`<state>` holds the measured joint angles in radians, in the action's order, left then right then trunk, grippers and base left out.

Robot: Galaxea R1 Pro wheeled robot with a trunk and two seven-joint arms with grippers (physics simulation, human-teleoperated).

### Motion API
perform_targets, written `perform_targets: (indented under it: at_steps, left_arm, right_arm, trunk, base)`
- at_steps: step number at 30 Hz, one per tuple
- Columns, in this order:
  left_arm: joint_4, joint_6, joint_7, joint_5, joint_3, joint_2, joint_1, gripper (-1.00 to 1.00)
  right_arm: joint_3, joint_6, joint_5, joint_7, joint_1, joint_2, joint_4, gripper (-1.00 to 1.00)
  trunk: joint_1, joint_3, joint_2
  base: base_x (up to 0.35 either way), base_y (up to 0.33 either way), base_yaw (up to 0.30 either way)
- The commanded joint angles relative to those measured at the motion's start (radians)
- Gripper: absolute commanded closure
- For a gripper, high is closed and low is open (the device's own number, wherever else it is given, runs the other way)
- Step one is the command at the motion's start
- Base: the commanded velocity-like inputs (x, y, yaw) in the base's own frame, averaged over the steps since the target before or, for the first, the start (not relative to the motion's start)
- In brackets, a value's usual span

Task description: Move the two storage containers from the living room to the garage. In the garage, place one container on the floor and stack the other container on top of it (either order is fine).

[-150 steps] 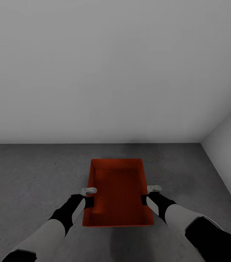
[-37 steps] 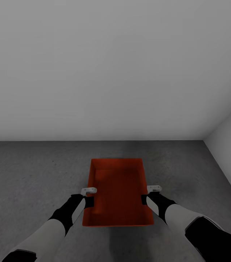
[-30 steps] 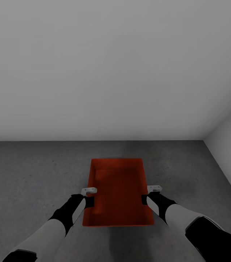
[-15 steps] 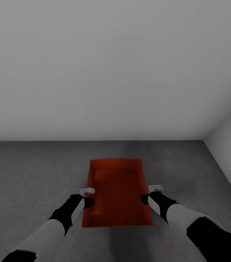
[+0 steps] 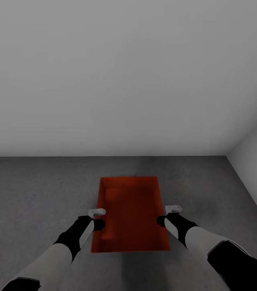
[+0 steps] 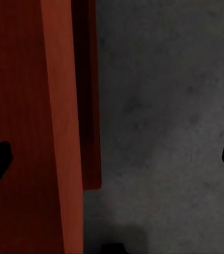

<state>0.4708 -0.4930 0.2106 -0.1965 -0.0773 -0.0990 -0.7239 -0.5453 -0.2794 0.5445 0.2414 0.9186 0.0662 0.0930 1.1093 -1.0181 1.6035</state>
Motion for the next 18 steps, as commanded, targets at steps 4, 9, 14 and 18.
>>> perform_targets:
  at_steps: [4, 9, 14, 18]
  left_arm:
    - [0.002, -0.004, 0.008, -0.011, -0.007, 0.001, 0.000, -1.00]
    - [0.002, -0.004, 0.008, -0.011, -0.007, 0.001, 0.000, -1.00]
    - [0.001, -0.007, 0.008, -0.011, -0.007, 0.001, 0.000, -1.00]
    - [0.000, -0.009, 0.007, -0.011, -0.007, 0.001, 0.000, -1.00]
  right_arm:
    - [-0.008, -0.006, 0.008, 0.007, 0.000, 0.000, 0.002, -1.00]
    - [-0.008, -0.006, 0.007, 0.007, 0.000, 0.000, 0.002, -1.00]
    - [-0.008, -0.006, 0.007, 0.007, 0.000, 0.000, 0.002, -1.00]
    - [-0.008, -0.006, 0.007, 0.007, 0.000, 0.000, 0.002, -1.00]
  trunk:
    - [0.000, -0.001, 0.000]
    - [0.000, -0.001, 0.000]
    - [-0.012, 0.009, -0.021]
    - [-0.027, 0.021, -0.049]
  base:
    - [0.000, 0.000, 0.000]
    - [0.000, 0.000, 0.000]
    - [0.000, 0.000, 0.000]
    - [0.000, 0.000, 0.000]
